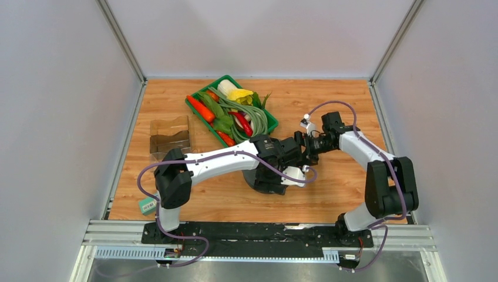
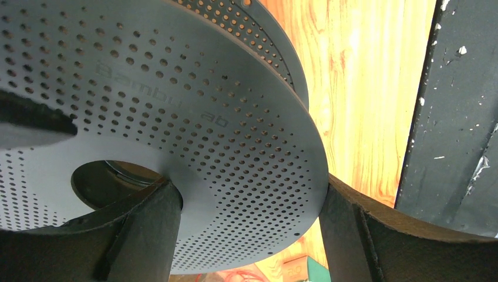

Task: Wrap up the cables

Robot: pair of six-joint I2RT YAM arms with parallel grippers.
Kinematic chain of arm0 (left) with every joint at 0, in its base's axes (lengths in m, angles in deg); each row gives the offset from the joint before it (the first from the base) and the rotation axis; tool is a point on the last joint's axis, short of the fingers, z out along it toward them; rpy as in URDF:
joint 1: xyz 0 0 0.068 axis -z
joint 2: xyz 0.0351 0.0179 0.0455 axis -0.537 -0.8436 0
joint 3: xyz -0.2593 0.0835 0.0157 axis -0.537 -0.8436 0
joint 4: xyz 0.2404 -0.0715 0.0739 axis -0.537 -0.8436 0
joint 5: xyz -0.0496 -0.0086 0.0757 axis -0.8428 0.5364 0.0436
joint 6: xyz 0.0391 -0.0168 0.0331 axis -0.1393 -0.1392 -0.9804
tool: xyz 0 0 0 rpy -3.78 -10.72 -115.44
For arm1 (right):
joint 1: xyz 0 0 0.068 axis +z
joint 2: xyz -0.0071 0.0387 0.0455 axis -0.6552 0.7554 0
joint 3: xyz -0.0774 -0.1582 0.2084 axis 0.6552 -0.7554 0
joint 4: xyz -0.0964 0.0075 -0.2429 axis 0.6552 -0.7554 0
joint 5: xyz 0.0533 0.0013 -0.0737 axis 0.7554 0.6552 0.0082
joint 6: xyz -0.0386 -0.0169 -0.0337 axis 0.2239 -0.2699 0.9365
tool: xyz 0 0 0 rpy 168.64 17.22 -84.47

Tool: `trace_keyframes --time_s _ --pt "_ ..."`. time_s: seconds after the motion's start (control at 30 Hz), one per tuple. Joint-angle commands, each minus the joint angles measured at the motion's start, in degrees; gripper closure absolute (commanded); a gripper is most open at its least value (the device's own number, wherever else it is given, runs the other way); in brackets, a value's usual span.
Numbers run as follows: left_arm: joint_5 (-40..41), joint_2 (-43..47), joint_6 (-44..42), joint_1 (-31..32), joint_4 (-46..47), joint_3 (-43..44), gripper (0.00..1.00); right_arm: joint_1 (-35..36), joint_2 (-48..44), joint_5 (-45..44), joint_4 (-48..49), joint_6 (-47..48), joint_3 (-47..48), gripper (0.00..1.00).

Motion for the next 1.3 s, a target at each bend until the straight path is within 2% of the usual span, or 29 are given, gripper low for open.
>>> trace_keyframes --time_s 0.0,0.27,0.37,0.47,0.67,0.93,1.07,1.17,1.27 --pt "-0.55 5.15 -0.55 -1.51 3.28 -0.17 0.17 -0.18 3.62 -2.62 -1.23 2.46 2.21 0.1" --pt "-2.84 7.96 1.3 -3.18 7.76 -2.19 0.17 -0.18 9.25 -9.74 -2.02 3.26 2.9 0.15" --pt "-4.5 10.07 1.57 -3.36 10.48 -4.56 0.17 -0.18 10.13 -9.58 -3.16 3.87 3.61 0.15" --pt "-5.47 10.95 1.56 -3.44 11.8 -6.15 0.17 -0.27 9.26 -5.37 -2.9 3.87 3.09 0.13" --pt "-12.33 12.27 3.14 -5.55 13.73 -9.4 0.16 -0.27 5.22 1.15 -1.24 3.18 1.24 0.06" --pt "-15.06 22.45 7.71 -8.8 13.48 -9.93 0.16 -1.94 0.03 -3.85 -3.78 3.35 3.17 0.04" --pt "-20.49 28.08 9.73 -16.95 7.87 -9.32 0.16 -3.61 -2.43 -6.83 -6.67 4.83 6.41 0.0" --pt "-27.08 31.07 15.08 -30.56 5.49 -8.18 0.16 -3.61 -4.89 -10.09 -8.26 7.12 8.44 0.0" --pt "-30.33 34.32 22.2 -44.44 5.91 -7.56 0.16 -3.52 -7.79 -9.32 -8.26 7.13 9.06 0.0"
